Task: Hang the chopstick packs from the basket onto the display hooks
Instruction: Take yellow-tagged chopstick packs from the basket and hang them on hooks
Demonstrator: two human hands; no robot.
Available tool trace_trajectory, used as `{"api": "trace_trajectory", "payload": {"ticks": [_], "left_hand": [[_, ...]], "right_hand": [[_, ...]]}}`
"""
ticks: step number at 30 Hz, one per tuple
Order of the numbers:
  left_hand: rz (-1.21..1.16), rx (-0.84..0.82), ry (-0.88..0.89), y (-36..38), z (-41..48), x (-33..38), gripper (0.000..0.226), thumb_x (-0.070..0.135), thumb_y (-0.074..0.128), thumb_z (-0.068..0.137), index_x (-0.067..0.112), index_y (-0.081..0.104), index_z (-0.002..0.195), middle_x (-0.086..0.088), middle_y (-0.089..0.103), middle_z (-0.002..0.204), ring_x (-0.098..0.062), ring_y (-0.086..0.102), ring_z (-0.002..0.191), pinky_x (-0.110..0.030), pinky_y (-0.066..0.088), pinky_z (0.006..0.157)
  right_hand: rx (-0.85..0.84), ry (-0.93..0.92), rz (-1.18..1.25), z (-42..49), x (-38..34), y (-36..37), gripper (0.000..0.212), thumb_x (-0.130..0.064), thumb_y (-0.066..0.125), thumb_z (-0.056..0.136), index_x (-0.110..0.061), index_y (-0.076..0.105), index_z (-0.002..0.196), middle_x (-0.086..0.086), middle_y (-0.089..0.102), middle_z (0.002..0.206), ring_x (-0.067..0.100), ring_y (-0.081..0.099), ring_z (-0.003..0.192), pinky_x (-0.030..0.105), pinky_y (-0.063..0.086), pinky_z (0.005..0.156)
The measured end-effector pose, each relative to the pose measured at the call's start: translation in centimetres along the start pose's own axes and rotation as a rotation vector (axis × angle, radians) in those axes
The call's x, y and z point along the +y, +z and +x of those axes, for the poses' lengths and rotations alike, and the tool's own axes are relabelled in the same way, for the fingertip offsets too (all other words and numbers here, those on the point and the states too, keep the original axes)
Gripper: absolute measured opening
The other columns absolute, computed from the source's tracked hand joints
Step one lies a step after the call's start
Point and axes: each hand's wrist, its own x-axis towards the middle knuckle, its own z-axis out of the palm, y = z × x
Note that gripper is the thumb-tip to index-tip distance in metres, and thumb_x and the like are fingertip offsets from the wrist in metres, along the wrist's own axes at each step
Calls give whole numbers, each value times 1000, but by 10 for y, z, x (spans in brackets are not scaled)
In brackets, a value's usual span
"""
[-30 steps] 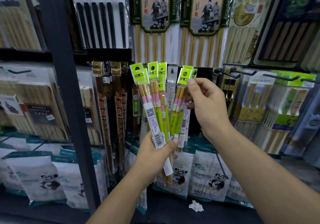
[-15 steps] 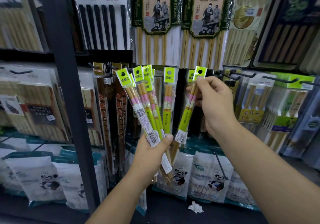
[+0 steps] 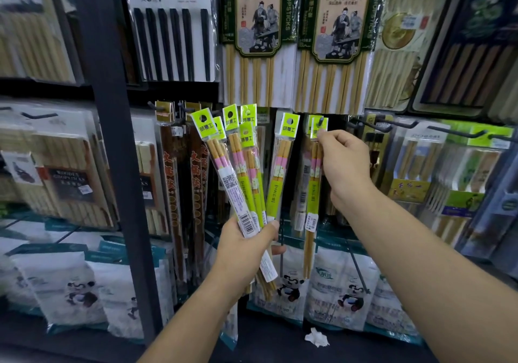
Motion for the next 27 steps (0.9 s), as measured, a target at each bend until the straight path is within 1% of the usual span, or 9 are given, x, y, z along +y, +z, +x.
{"api": "trace_trajectory", "payload": {"ticks": [5, 8, 11, 14, 17, 20, 22, 24, 27], "left_hand": [[18, -19, 11, 1, -2, 1, 12, 9, 72, 95, 12, 65, 104, -15, 68, 97, -25, 74, 78, -30, 63, 69], [9, -29, 32, 2, -2, 0, 16, 4, 71, 94, 15, 64, 104, -8, 70, 92, -23, 72, 82, -30, 63, 70], [9, -30, 41, 2, -2, 1, 19, 3, 71, 94, 16, 64, 107, -1, 72, 90, -20, 73, 82, -31, 63, 72], [8, -48, 52, 2, -2, 2, 20, 2, 69, 95, 16, 64, 108, 2, 73, 88, -19, 73, 84, -32, 63, 73], [-11, -92, 61, 5, -4, 3, 20, -1, 67, 95, 14, 63, 109, 8, 72, 83, -17, 72, 82, -31, 63, 74], [-8, -152, 50, 8, -7, 5, 21, -5, 66, 95, 10, 61, 110, 7, 74, 85, -18, 74, 84, -31, 63, 76], [67, -165, 38, 7, -8, 5, 23, 1, 70, 94, 11, 61, 113, 4, 77, 92, -18, 75, 91, -31, 62, 81], [198, -141, 56, 4, -8, 5, 23, 14, 73, 94, 20, 63, 113, 7, 77, 99, -9, 73, 96, -20, 56, 83], [195, -93, 40, 0, -6, 5, 20, 22, 70, 97, 29, 62, 114, 5, 72, 109, -8, 71, 99, -16, 54, 76]], "right_hand": [[16, 18, -44, 9, 7, 4, 40, -27, 61, 101, 12, 66, 94, 19, 60, 78, 22, 57, 67, 22, 51, 59], [69, 26, -99, 7, 14, 4, 32, -30, 67, 97, 1, 71, 89, 5, 65, 75, 13, 57, 69, 23, 48, 72], [116, 14, -143, -4, 21, 0, 24, -35, 66, 97, -12, 69, 91, -4, 65, 82, 4, 56, 72, 20, 40, 66], [9, -15, -2, -22, 17, 0, 31, -35, 54, 104, -12, 70, 91, -1, 71, 83, 8, 61, 73, 26, 49, 67], [-105, -151, 27, -36, 7, 3, 27, -27, 54, 105, -9, 70, 92, -10, 72, 72, 1, 65, 65, 18, 49, 56], [-111, -224, 8, -37, -4, 4, 23, -18, 58, 103, -15, 69, 83, -8, 68, 67, 3, 62, 61, 16, 47, 56], [-89, -222, 14, -33, -8, 3, 24, -17, 60, 101, -16, 68, 78, 3, 65, 71, 12, 60, 65, 23, 48, 59], [-40, -192, 60, -27, -10, 0, 24, -16, 60, 99, -15, 67, 76, 8, 60, 72, 18, 57, 66, 30, 47, 59], [23, -154, 80, -19, -9, -4, 30, -17, 61, 99, -18, 65, 70, -2, 58, 60, 10, 55, 56, 25, 46, 53]]}}
